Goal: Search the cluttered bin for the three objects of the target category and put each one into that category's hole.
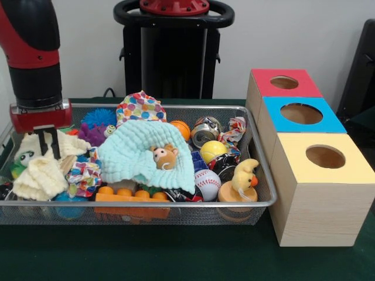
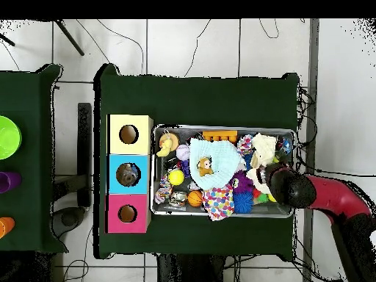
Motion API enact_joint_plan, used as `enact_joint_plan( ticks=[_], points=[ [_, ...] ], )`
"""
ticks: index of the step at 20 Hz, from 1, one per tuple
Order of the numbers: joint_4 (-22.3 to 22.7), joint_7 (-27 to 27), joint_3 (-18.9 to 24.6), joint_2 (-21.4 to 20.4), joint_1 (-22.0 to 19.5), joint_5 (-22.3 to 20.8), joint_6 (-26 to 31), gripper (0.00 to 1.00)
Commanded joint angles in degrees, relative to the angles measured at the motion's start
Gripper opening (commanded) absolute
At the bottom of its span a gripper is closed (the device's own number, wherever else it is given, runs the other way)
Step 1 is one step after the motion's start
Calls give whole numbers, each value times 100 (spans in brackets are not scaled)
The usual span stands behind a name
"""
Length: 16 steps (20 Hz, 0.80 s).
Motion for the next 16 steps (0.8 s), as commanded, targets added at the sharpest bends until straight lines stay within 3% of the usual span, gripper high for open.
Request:
enact_joint_plan(
  ticks=[1,16],
  points=[
    [696,1395,-545,65,422,223,-523,0],
    [890,1855,-1233,41,1146,950,-1138,0]
  ],
)
